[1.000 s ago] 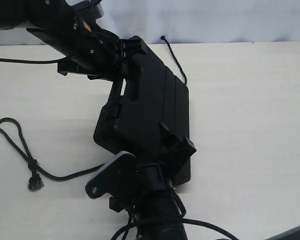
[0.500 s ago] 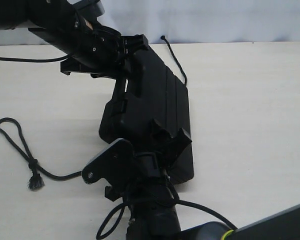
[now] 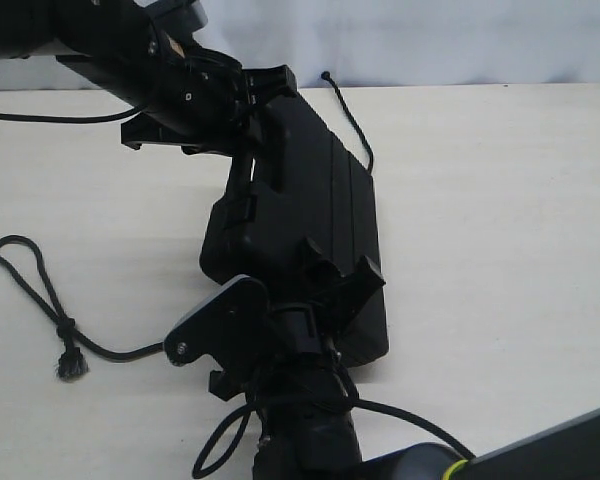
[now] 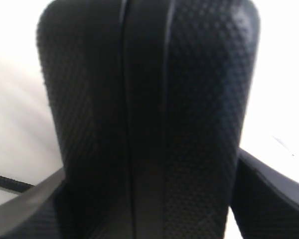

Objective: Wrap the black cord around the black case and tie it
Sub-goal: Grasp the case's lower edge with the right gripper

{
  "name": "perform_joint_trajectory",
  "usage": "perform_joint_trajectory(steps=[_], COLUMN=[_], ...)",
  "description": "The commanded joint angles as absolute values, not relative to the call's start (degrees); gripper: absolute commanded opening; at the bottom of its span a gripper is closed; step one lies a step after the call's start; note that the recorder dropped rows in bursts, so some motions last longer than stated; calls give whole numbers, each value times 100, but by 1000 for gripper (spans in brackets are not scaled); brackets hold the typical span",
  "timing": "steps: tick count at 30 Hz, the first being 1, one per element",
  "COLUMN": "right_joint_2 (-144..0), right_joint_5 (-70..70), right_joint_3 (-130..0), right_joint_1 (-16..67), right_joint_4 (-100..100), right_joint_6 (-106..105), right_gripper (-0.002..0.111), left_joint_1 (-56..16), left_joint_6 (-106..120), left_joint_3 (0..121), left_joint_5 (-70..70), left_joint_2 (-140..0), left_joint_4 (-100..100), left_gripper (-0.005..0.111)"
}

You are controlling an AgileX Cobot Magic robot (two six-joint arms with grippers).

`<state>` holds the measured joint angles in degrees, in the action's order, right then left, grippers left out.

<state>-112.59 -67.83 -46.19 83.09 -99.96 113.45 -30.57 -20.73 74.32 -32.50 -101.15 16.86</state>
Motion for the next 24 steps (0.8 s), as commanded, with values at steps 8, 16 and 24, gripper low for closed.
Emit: perform_joint_trajectory(steps=[8,16,24], right_joint_2=[-11259,-11259,-11259], right_joint_5=[-6996,-6996,-6996], right_joint_3=[-4650,-4650,-4650], right_joint_1=[8261,8261,8261], right_joint_4=[-9995,-9995,-9995], right_joint_6=[11609,11631,11714], right_gripper=[4,4,4], left_joint_1=[-3075,-3075,-3075], left_joint_6=[-1977,-1977,-1977], left_joint_3=[7509,7509,7509], left_joint_5=[-3308,-3383,-3524], left_joint_2=[-9999,-9999,-9999], left_joint_4=[1718,1541,1615], left_gripper=[0,25,46])
